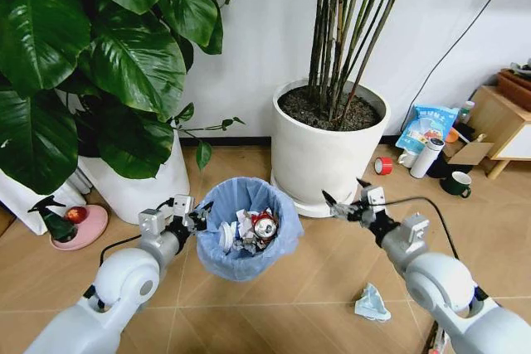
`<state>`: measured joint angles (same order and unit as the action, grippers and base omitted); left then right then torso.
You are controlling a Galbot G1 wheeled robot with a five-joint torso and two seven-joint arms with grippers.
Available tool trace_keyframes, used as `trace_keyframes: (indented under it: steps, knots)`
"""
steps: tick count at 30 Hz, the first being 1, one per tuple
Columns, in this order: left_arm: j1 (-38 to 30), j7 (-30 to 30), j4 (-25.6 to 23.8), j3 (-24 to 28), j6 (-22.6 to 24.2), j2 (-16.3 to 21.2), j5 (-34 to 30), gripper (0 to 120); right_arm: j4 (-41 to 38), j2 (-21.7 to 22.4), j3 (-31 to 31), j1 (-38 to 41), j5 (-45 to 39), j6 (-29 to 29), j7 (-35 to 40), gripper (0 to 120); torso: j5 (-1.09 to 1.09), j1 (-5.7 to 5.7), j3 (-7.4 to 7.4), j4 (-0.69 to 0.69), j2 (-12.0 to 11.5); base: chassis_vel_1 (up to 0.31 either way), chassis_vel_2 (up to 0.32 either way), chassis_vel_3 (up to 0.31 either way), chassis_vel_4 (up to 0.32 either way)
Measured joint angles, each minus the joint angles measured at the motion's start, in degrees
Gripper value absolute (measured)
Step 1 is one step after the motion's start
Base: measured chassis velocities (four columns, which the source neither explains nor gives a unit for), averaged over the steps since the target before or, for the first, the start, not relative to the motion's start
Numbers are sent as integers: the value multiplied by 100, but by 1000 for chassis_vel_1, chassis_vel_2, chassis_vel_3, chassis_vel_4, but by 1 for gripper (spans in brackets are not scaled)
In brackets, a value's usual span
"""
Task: Pick up the trash bin and place the garbage on the floor into it.
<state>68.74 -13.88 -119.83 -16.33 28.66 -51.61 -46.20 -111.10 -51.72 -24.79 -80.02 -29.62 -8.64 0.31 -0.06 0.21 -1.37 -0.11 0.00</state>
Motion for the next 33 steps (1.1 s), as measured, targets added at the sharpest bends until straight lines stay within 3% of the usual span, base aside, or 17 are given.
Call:
trace_keyframes:
  steps: [10,18,33]
  knots:
    - [48,-28,-51,-56,6,68,-22,1,1085,-318,-534,-666,525,701,-807,100,0,0,0,-1,0,0,0,0,0]
    - [88,33,-55,-9,7,30,18,1,1697,-851,-918,-1361,1087,1303,-1095,100,1,0,0,-3,0,0,0,0,0]
    - [174,40,-89,26,12,220,0,1,3450,-2016,-631,-745,1670,1803,-1155,100,0,1,0,-2,0,0,0,0,0]
